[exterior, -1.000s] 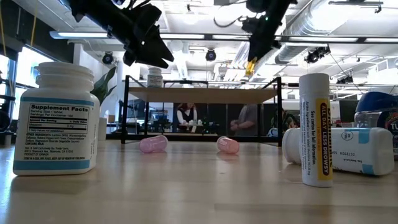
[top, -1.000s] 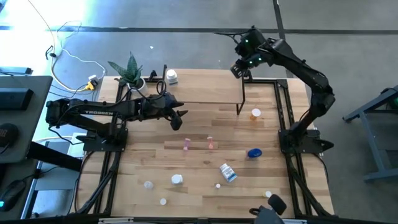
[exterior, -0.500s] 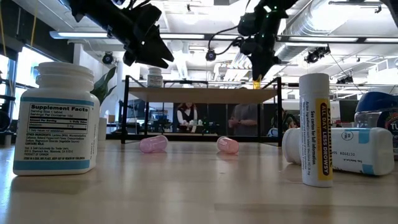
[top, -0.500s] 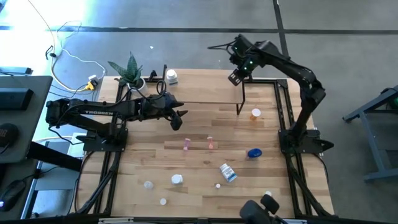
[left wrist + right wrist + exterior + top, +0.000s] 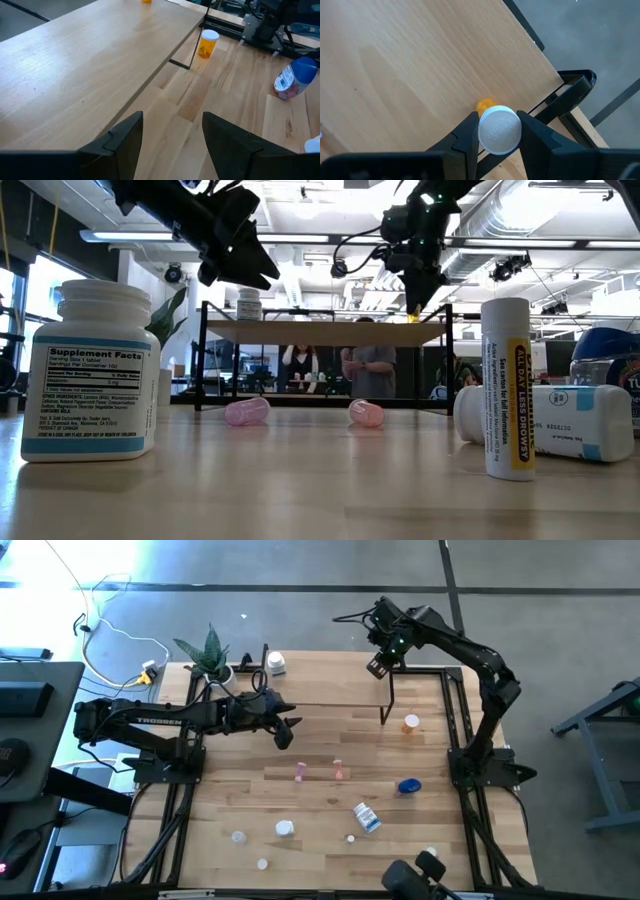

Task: Pick and place medicine bottles onto shelf by color
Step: Put the center orange pill bottle on the shelf, then put the white pill bottle on the shelf

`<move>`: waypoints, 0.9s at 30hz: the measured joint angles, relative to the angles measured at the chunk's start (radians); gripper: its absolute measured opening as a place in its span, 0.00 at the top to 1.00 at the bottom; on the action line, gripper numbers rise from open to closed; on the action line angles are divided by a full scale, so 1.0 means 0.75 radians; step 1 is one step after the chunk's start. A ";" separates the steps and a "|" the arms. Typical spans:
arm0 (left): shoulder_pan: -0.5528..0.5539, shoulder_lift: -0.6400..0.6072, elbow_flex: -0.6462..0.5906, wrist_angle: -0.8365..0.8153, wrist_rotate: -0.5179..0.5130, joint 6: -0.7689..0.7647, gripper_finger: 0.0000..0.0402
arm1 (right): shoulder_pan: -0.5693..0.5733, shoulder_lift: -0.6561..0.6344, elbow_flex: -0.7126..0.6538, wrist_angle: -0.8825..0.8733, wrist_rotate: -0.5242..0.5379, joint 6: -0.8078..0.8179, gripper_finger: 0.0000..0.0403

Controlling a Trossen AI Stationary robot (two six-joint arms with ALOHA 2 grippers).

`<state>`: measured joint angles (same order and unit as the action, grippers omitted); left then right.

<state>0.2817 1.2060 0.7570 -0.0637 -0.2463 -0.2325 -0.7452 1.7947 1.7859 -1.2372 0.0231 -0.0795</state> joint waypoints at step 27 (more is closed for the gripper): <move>-0.001 -0.001 0.000 -0.053 0.091 -0.070 0.51 | 0.000 -0.001 0.087 0.039 -0.001 -0.010 0.53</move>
<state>0.2810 1.2057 0.7567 -0.1036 -0.1779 -0.2852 -0.7452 1.7943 1.8515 -1.2076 0.0227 -0.0872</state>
